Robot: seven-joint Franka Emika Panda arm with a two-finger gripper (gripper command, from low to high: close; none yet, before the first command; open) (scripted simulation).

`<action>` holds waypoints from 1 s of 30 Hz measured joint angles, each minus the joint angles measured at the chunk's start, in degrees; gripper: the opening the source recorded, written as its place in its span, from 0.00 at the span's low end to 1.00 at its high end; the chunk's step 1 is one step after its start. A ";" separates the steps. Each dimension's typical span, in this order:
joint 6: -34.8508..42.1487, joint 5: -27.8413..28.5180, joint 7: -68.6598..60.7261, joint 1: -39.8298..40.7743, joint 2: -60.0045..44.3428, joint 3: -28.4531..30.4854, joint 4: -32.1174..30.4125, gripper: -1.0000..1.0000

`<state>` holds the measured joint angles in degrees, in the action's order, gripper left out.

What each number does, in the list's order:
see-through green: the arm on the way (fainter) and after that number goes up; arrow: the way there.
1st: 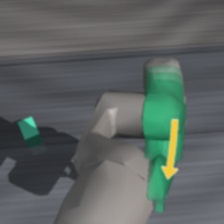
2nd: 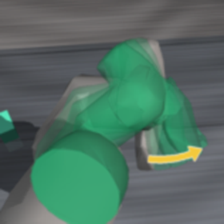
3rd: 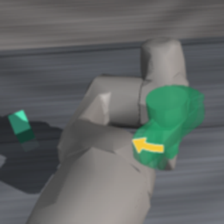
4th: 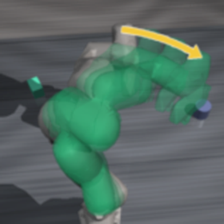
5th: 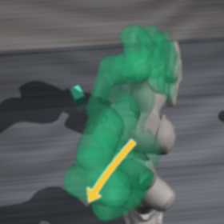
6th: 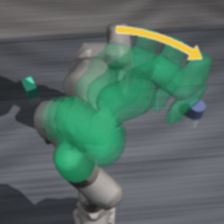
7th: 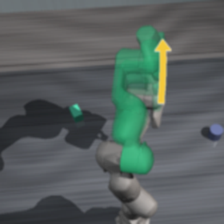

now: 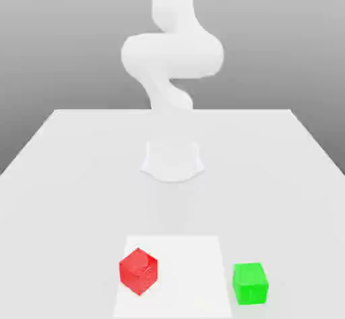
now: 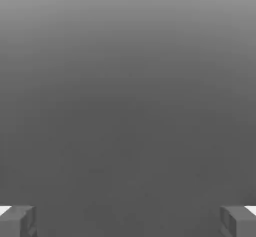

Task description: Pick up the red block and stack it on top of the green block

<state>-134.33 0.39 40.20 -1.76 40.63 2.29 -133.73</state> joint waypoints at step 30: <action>-31.99 -11.56 -61.49 -1.12 -58.09 6.62 -15.54 0.00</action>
<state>-166.31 -11.16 -21.29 -2.88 -17.46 8.91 -149.27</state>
